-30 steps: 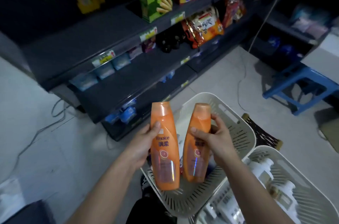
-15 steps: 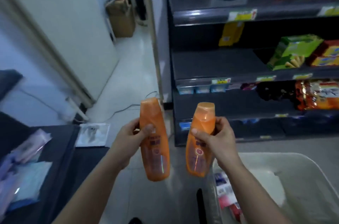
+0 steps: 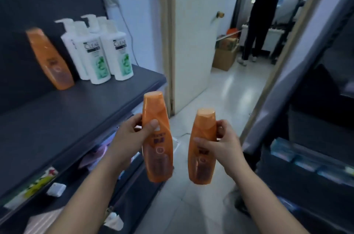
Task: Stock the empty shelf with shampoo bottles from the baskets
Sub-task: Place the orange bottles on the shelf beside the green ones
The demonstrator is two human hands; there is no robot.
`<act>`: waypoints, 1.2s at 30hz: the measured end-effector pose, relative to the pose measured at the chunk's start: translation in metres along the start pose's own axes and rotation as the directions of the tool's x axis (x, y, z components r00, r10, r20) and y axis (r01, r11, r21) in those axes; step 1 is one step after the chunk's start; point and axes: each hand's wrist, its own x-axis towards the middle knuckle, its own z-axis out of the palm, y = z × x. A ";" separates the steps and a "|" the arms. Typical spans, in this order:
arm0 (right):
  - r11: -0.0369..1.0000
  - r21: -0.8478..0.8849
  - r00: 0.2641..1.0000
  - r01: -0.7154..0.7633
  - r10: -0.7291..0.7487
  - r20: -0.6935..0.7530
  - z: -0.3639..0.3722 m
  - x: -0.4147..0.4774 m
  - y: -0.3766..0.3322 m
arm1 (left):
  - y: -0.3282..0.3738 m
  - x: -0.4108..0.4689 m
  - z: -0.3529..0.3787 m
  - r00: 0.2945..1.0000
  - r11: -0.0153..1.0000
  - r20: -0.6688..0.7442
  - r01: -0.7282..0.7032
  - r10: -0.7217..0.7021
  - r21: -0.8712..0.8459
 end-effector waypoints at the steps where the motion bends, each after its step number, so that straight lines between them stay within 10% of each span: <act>1: 1.000 -0.004 0.999 0.025 -0.025 0.029 0.014 0.006 -0.011 | 0.006 0.001 -0.015 1.000 1.000 -0.024 -0.008 0.007 -0.019; 20: 0.919 0.155 0.816 0.362 -0.393 0.424 0.221 0.094 -0.153 | 0.065 0.022 -0.201 0.871 0.986 -0.462 -0.149 0.166 0.074; 36: 0.874 0.243 0.584 0.420 -0.465 0.665 0.352 0.205 -0.178 | 0.029 0.122 -0.259 0.557 0.990 -0.823 0.005 0.115 0.142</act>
